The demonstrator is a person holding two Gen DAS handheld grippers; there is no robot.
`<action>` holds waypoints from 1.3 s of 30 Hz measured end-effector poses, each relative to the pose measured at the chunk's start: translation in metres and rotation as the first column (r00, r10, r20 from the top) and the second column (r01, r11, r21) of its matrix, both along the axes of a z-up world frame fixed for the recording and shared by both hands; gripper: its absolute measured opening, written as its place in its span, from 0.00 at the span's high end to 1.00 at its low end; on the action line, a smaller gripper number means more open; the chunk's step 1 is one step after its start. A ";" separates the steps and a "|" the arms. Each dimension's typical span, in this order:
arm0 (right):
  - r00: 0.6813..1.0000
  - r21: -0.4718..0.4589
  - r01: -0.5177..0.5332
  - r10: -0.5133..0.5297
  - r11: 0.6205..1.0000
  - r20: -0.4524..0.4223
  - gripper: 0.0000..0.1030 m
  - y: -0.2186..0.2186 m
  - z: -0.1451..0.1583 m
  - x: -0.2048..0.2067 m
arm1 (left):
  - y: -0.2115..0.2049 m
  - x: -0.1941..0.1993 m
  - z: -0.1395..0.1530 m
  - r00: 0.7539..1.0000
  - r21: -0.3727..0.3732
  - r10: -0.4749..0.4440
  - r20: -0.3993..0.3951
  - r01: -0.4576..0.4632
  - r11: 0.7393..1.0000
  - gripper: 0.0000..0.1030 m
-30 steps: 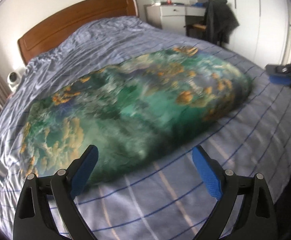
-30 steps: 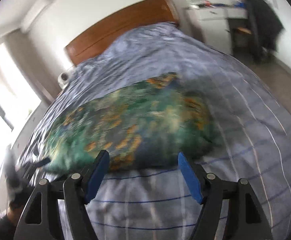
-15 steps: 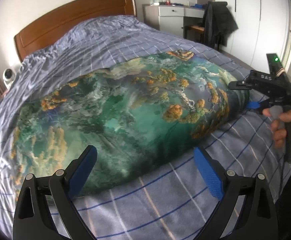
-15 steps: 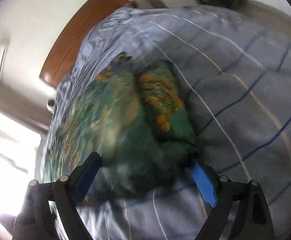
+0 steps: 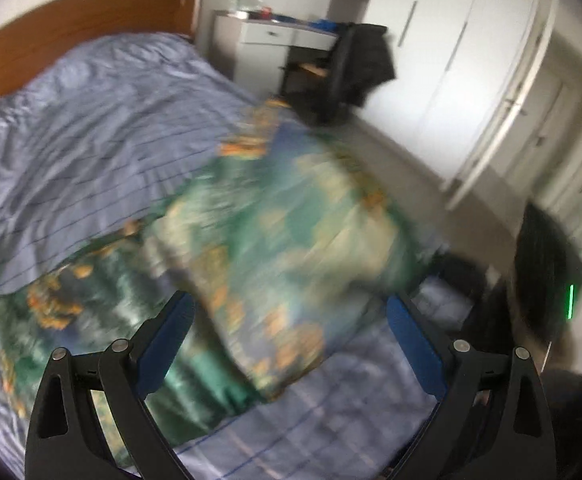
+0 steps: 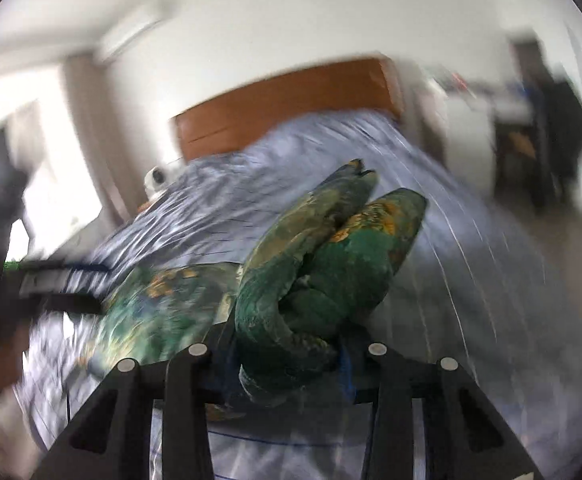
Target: Fold large clothes
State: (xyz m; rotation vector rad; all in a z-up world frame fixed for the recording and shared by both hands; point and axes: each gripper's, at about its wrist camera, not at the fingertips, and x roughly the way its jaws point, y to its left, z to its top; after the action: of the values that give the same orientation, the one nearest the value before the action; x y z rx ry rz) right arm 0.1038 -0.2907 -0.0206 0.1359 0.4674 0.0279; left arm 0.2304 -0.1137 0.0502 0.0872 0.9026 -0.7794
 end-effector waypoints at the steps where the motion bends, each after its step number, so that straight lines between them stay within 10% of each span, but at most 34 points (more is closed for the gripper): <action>1: 0.999 -0.049 -0.036 0.036 0.998 0.006 0.62 0.016 0.005 0.001 | -0.003 0.004 0.003 1.000 0.002 -0.017 -0.018 0.017 1.000 0.05; 10: 0.941 -0.462 -0.313 0.337 0.830 -0.032 0.62 0.162 0.007 -0.013 | 0.014 0.009 -0.006 0.994 0.199 0.105 0.017 -0.106 0.974 0.06; 12: 0.930 -0.504 -0.335 0.365 0.796 -0.042 0.62 0.176 0.003 -0.013 | 0.020 0.007 -0.011 0.991 0.224 0.135 0.025 -0.137 0.965 0.52; 14: 0.928 -0.512 -0.342 0.371 0.788 -0.049 0.62 0.184 0.001 -0.017 | 0.033 0.012 -0.012 0.986 0.199 0.165 -0.007 -0.160 0.967 0.67; 19: 0.904 -0.390 -0.409 0.423 0.825 -0.054 0.29 0.169 0.019 -0.015 | 0.094 0.031 -0.010 0.976 0.168 0.218 0.004 -0.216 0.962 0.73; 25: 0.905 -0.200 -0.425 0.415 0.883 -0.094 0.28 0.133 0.028 0.005 | 0.210 0.055 -0.039 0.925 0.112 0.373 -0.073 -0.364 0.925 0.73; 29: 0.906 -0.137 -0.410 0.385 0.902 -0.173 0.68 0.126 0.011 0.047 | 0.261 0.056 -0.075 0.882 0.092 0.450 -0.142 -0.441 0.893 0.73; 39: 0.811 -0.105 -0.521 0.454 0.847 -0.368 0.68 0.197 -0.063 0.131 | 0.309 0.063 -0.147 0.837 0.015 0.486 -0.252 -0.499 0.867 0.67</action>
State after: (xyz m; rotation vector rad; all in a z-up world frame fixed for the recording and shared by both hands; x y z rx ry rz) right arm 0.2351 -0.0932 -0.0836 -0.1904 0.8322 0.4760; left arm 0.2930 0.1954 -0.0969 -0.2902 1.0832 -0.3287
